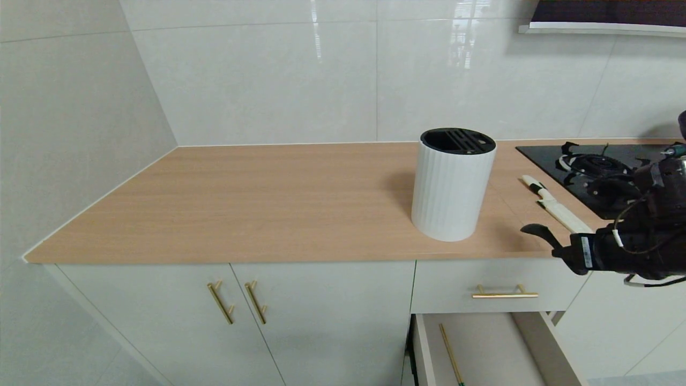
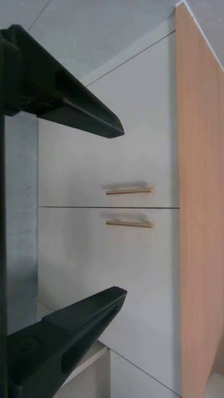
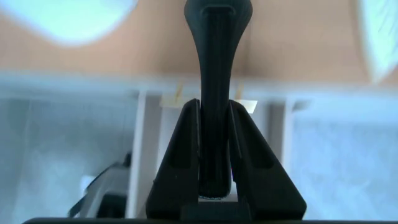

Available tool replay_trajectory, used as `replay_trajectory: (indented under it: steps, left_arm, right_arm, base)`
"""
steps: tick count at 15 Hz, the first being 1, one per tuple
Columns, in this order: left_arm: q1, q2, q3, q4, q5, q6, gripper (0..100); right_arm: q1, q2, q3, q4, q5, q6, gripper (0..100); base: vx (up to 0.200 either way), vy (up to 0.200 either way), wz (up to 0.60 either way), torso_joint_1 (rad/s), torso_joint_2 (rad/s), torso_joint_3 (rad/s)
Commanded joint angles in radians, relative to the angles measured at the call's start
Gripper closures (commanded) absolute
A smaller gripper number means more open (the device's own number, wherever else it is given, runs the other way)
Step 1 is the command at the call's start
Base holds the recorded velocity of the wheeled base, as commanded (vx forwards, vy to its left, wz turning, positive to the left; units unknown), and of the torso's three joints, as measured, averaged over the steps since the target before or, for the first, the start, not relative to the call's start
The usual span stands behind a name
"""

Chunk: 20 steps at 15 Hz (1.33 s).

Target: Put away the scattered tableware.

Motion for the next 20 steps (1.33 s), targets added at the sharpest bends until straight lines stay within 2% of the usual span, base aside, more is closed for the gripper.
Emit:
replay_trajectory:
  steps: [1,5,11,17,20]
  left_arm:
    - [0.000,0.000,0.000,0.000,0.000,0.000,0]
    - [0.000,0.000,0.000,0.000,0.000,0.000,0]
    - [0.000,0.000,0.000,0.000,0.000,0.000,0]
    - [0.001,0.000,0.000,0.000,0.000,0.000,0]
    - [0.000,0.000,0.000,0.000,0.000,0.000,0]
  right_arm:
    - [0.051,-0.171,0.151,-0.001,-0.011,0.013,100]
    - [0.069,-0.209,0.298,-0.005,-0.014,0.004,100]
    - [0.121,-0.130,0.333,-0.064,-0.017,-0.004,100]
    - [0.123,-0.070,0.352,-0.087,-0.015,-0.004,100]
    - [0.123,-0.024,0.373,-0.149,-0.017,-0.004,100]
  base:
    - [0.000,0.000,0.00,0.000,0.00,0.000]
    - [0.000,0.000,0.00,-0.056,0.11,0.071]
    - [0.000,0.000,0.00,-0.211,0.47,0.263]
    - [0.000,0.000,0.00,-0.203,0.49,0.278]
    - [0.000,0.000,0.00,-0.181,0.47,0.276]
